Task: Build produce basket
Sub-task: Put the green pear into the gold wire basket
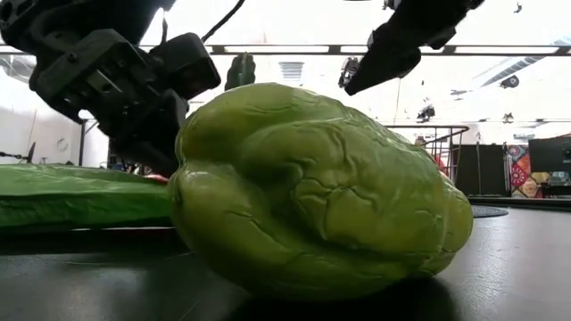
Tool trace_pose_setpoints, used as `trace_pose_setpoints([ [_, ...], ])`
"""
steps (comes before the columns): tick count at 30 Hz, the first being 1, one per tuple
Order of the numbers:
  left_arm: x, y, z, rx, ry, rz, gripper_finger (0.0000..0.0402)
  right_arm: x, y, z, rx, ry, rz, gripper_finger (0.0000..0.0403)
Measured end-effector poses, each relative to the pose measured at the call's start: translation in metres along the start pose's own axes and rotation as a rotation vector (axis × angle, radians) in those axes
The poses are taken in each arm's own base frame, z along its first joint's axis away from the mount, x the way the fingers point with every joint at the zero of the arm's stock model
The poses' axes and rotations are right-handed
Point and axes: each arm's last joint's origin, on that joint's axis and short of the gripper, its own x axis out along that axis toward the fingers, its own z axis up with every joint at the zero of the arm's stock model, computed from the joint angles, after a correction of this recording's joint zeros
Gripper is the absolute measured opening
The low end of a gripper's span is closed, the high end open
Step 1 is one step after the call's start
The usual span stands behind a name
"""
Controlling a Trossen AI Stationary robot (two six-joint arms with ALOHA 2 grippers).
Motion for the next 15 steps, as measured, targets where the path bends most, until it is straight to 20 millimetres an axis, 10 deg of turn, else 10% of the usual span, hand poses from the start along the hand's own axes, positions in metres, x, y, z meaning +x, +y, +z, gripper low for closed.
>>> trace_pose_setpoints([
  [15,-0.003,0.005,0.022,0.162,-0.052,0.017,0.0081,0.035,-0.004,0.022,0.147,0.044,0.106,0.0360],
])
